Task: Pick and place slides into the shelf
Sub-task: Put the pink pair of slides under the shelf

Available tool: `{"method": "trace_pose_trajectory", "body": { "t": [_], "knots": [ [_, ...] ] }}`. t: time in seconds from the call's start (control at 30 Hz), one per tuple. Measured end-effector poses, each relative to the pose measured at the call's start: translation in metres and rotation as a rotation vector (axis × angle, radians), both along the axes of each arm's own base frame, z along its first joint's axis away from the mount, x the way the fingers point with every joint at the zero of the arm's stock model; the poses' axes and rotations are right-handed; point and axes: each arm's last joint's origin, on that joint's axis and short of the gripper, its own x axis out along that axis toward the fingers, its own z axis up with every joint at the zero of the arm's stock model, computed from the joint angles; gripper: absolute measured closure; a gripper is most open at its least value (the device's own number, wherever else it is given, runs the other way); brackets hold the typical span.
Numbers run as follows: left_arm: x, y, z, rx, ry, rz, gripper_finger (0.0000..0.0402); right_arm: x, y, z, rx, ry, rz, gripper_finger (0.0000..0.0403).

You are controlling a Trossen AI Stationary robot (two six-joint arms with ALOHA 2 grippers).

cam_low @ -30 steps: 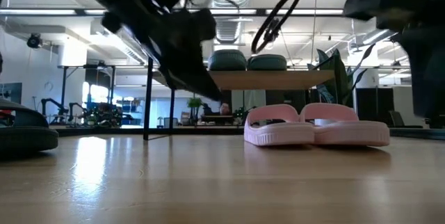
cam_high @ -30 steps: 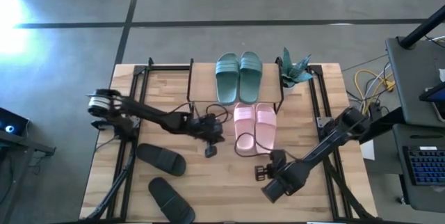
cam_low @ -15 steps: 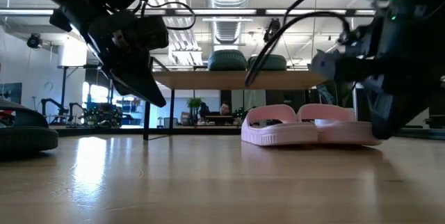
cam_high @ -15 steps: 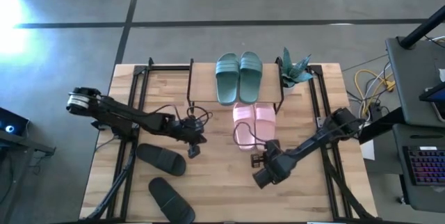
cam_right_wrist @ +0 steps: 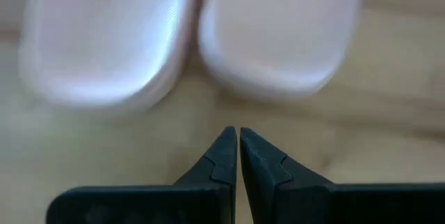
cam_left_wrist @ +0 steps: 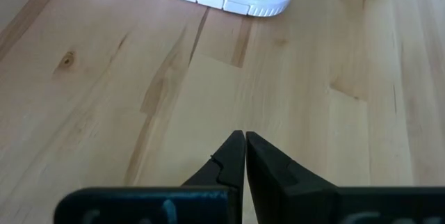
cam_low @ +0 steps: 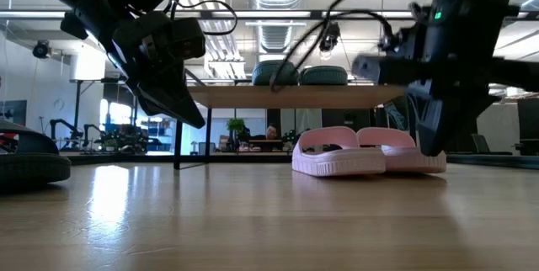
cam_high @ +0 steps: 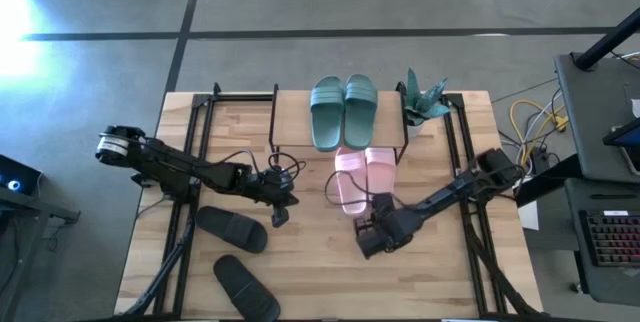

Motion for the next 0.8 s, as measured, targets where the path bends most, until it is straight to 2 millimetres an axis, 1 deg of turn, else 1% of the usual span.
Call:
{"method": "trace_pose_trajectory", "body": {
  "t": [0.13, 0.2, 0.27, 0.4, 0.53, 0.67, 0.8],
  "knots": [
    [0.0, 0.0, 0.0, 0.003, -0.002, -0.003, 0.0402, 0.011, 0.016, 0.005, 0.082, -0.122, 0.048, 0.039],
    [0.0, 0.0, 0.0, 0.005, -0.005, -0.005, 0.0402, 0.019, 0.019, 0.003, 0.115, -0.189, 0.065, 0.039],
    [0.0, 0.0, 0.001, 0.005, -0.007, -0.005, 0.0402, 0.025, 0.017, -0.002, 0.112, -0.213, 0.062, 0.039],
    [0.0, 0.0, 0.0, 0.005, -0.006, -0.006, 0.0402, 0.035, 0.002, -0.017, 0.064, -0.181, 0.047, 0.039],
    [0.0, 0.0, 0.001, 0.004, -0.006, -0.007, 0.0402, 0.044, -0.015, -0.026, 0.031, -0.149, 0.032, 0.039],
    [0.0, 0.0, 0.0, 0.004, -0.005, -0.008, 0.0402, 0.05, -0.03, -0.027, -0.033, -0.163, 0.005, 0.039],
    [0.0, 0.0, 0.0, 0.004, -0.003, -0.008, 0.0402, 0.053, -0.044, -0.021, -0.059, -0.175, -0.012, 0.039]
  ]
}}
